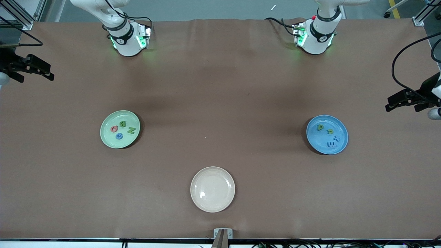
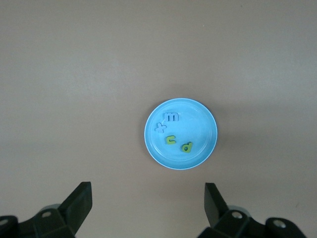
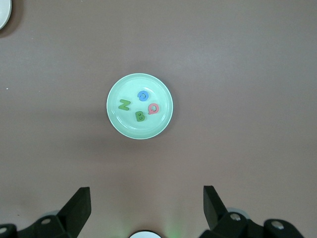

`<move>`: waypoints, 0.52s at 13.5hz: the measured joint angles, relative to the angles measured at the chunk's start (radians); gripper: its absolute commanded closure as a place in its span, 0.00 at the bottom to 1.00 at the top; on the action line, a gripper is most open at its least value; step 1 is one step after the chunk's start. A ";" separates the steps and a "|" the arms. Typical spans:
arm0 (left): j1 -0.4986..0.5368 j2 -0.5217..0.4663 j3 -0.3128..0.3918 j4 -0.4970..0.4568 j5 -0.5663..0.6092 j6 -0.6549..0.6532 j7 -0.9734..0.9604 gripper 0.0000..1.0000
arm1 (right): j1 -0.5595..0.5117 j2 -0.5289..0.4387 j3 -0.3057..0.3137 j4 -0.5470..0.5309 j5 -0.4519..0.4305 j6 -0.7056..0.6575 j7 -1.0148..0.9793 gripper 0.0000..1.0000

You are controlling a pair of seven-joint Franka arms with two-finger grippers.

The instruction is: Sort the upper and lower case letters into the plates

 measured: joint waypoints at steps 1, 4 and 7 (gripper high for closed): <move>0.000 -0.008 0.000 0.001 0.000 -0.001 0.000 0.00 | 0.000 0.000 0.000 0.000 0.000 0.000 0.000 0.00; -0.002 -0.039 -0.005 0.019 -0.002 -0.001 0.000 0.00 | 0.000 0.000 0.000 0.000 0.000 0.000 0.000 0.00; -0.004 -0.078 -0.013 0.059 -0.002 -0.019 0.000 0.00 | 0.000 0.000 0.000 0.000 0.000 0.000 0.000 0.00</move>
